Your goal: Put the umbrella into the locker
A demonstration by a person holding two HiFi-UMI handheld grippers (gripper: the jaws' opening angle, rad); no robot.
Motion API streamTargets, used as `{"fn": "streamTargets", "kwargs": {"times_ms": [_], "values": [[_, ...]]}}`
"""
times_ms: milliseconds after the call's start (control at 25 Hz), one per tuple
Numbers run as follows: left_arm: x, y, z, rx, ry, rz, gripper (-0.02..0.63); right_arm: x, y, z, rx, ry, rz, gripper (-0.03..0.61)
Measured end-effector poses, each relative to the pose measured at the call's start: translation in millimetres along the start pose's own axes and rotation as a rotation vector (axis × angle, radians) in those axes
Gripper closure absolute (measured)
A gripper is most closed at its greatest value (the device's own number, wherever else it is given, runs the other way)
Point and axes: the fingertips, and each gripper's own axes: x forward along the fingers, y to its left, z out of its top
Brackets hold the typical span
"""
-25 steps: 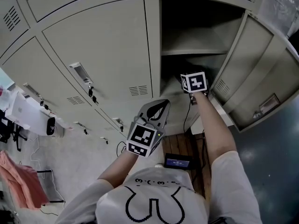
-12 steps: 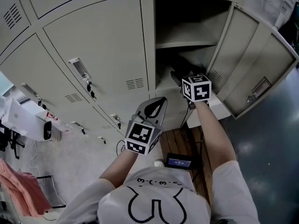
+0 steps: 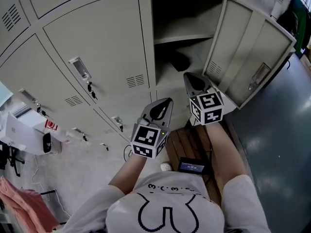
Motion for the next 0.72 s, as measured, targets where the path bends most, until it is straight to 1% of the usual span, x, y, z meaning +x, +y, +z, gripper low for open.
{"fn": "streamTargets", "kwargs": {"times_ms": [120, 320, 400, 520, 640, 720], "values": [[-2.0, -5.4, -1.0, -0.017, -0.007, -0.011, 0.591, -21.3, 12.7, 10.1, 0.033, -0.039, 0.041, 0.588], [-4.1, -12.0, -2.5, -0.026, -0.012, -0.026, 0.591, -52.5, 36.3, 14.6, 0.067, -0.033, 0.133, 0.588], [-4.3, -14.3, -2.8, -0.020, -0.014, -0.035, 0.591, -64.2, 41.4, 16.1, 0.085, -0.043, 0.134, 0.588], [-5.2, -17.0, -2.9, -0.013, -0.016, -0.044, 0.590, -79.4, 44.7, 14.6, 0.103, -0.056, 0.106, 0.588], [-6.3, -18.2, -2.3, -0.014, -0.022, -0.046, 0.591, -91.5, 49.0, 9.3, 0.079, -0.056, 0.101, 0.588], [-6.4, -19.3, -1.6, -0.018, -0.027, -0.050, 0.591, -97.6, 53.8, 7.4, 0.060, -0.066, 0.128, 0.588]]}}
